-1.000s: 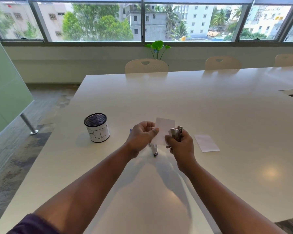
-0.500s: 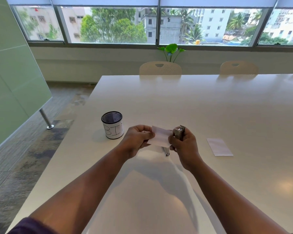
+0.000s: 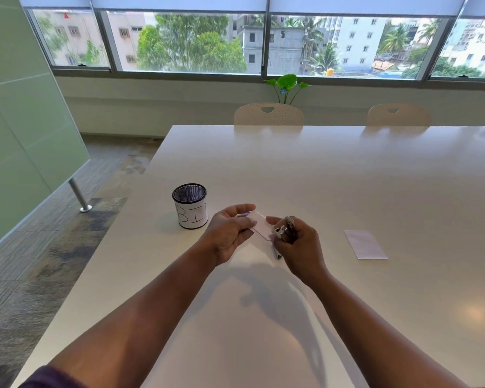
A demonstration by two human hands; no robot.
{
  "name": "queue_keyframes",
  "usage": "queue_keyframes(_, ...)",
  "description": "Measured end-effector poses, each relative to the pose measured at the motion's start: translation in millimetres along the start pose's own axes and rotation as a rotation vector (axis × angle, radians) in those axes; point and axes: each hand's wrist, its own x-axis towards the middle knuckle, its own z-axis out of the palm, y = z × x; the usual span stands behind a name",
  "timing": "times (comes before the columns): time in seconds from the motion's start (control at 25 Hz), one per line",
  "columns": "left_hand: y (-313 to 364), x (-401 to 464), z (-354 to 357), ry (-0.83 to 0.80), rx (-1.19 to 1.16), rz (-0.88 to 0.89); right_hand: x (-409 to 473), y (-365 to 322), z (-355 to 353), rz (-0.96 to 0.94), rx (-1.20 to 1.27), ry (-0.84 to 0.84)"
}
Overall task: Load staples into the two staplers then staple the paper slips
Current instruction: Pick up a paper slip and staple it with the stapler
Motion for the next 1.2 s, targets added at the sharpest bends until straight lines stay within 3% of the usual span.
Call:
queue_keyframes(0.24,0,-4,-6,-0.024,0.367,0.191,7,0,-2,0.039,0.082,0.149)
queue_keyframes(0.32,1,-5,-6,-0.078,0.435,0.227,12,-3,-2,0.051,0.088,0.127)
queue_keyframes(0.52,1,-4,-7,-0.118,0.371,0.235,16,-4,0,0.067,0.093,0.047)
queue_keyframes(0.76,-11,-8,-5,0.041,0.161,0.204,16,0,4,0.099,0.187,0.043)
queue_keyframes(1.2,-8,-9,-3,0.076,0.187,0.215,18,3,5,0.085,0.126,0.036)
